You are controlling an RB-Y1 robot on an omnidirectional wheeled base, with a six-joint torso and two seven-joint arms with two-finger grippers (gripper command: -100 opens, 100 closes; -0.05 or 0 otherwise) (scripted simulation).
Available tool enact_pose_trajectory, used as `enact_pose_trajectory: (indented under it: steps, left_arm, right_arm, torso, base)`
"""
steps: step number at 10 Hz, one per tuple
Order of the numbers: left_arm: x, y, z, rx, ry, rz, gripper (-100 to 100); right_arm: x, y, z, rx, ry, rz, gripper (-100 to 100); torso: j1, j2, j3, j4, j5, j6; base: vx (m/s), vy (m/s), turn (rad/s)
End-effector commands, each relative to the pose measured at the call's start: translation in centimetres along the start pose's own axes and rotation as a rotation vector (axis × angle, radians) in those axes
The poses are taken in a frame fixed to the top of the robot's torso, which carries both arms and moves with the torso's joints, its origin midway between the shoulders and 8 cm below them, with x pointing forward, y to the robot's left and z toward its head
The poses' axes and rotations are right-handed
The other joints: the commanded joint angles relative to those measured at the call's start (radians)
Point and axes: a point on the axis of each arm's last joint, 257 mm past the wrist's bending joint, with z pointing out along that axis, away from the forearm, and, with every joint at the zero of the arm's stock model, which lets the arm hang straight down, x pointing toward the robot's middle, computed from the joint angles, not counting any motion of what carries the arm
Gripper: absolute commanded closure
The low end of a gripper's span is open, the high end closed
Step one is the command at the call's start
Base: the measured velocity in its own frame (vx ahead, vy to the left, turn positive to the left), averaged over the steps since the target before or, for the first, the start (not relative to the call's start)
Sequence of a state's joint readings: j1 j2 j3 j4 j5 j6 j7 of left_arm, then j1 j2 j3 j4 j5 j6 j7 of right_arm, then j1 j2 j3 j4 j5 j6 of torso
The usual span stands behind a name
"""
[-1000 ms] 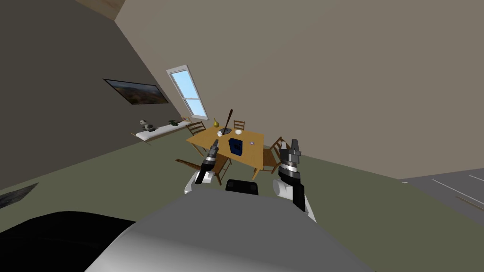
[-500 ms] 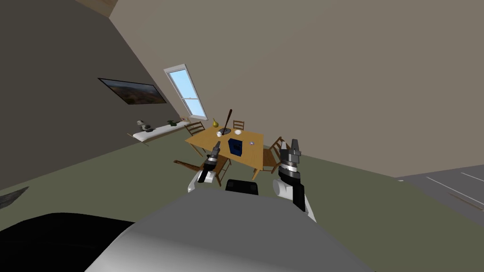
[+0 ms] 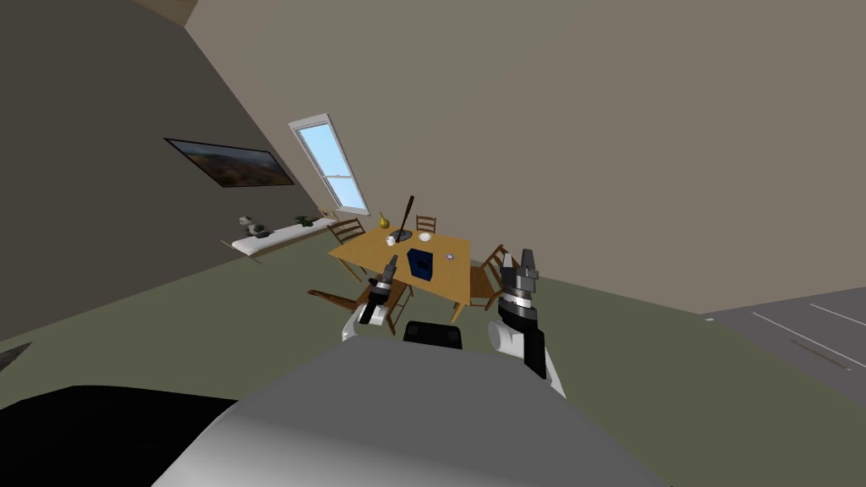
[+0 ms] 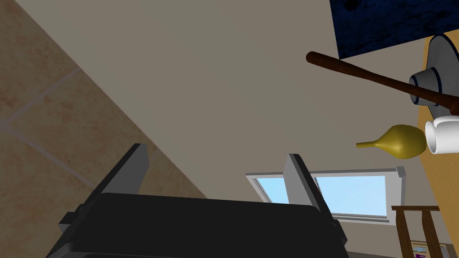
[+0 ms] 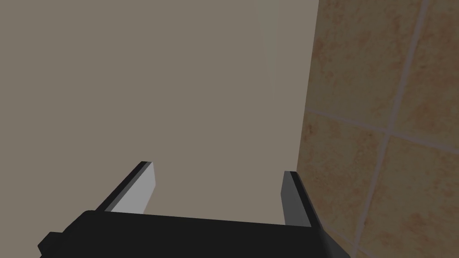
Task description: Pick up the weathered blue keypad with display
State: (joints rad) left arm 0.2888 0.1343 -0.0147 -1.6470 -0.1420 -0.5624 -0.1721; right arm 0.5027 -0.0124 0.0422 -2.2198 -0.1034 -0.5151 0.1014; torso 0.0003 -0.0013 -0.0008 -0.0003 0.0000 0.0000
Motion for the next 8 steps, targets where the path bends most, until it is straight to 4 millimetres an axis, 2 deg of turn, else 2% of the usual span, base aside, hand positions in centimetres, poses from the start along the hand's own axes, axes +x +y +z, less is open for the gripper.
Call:
enact_pose_trajectory:
  steps: [1,8]
  left_arm:
    - [0.4,1.2,-0.3,-0.019,0.01,0.006,-100]
    - [2.7,5.4,-0.2,-0.06,0.06,0.056,-100]
  right_arm:
    - [0.0,0.0,0.0,0.0,0.0,0.0,0]
    - [0.0,0.0,0.0,0.0,0.0,0.0,0]
  torso:
    - [0.0,0.0,0.0,0.0,0.0,0.0]
    - [0.0,0.0,0.0,0.0,0.0,0.0]
  base:
    - [0.015,0.007,-0.02]
    - [0.016,0.008,-0.026]
